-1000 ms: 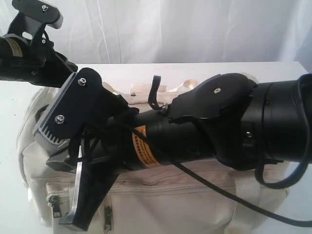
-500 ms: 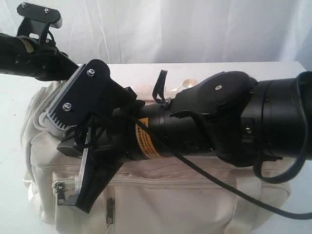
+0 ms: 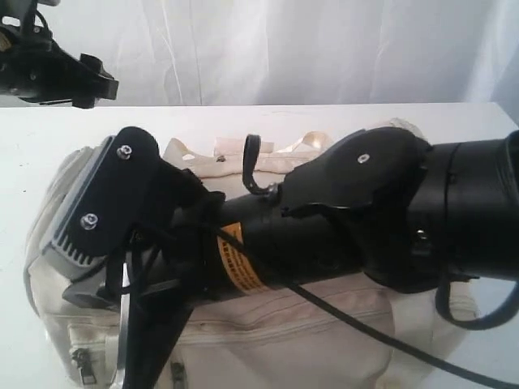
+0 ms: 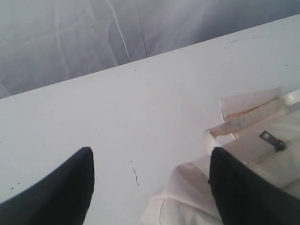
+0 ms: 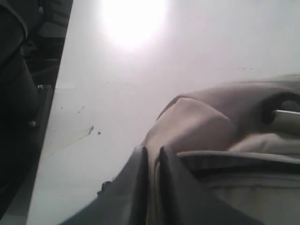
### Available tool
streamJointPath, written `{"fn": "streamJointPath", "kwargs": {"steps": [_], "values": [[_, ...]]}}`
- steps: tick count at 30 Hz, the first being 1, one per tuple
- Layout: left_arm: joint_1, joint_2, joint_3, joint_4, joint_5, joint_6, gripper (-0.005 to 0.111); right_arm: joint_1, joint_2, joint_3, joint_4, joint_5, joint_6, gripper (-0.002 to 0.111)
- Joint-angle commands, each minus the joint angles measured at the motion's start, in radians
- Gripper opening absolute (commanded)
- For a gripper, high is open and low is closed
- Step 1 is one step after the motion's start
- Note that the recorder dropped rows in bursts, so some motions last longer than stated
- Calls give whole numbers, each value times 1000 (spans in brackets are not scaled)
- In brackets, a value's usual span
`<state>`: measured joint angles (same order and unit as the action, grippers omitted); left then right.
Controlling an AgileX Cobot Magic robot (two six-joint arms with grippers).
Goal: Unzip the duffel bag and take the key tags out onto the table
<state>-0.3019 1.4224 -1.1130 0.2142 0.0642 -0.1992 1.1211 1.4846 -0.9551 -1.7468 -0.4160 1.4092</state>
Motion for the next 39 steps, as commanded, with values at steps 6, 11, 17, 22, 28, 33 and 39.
{"fn": "streamJointPath", "kwargs": {"steps": [6,11,17,22,28,33,39], "values": [[1,-347,-3,-74,418,-3,72,7,-170,2,2,360,-18,59],[1,-573,-3,-214,552,89,72,-10,-208,2,2,509,-94,59],[1,-836,-3,-311,722,108,72,-16,-187,3,2,477,-140,59],[1,-968,-3,-326,879,94,72,-16,-147,61,9,387,-138,59],[1,-1037,-3,-417,1057,91,72,-16,-99,115,13,433,-98,58],[1,-1053,-3,-449,1088,91,72,-16,-22,112,26,402,-69,58],[1,-1053,-3,-449,1087,95,72,-16,88,79,28,339,11,58]]}}
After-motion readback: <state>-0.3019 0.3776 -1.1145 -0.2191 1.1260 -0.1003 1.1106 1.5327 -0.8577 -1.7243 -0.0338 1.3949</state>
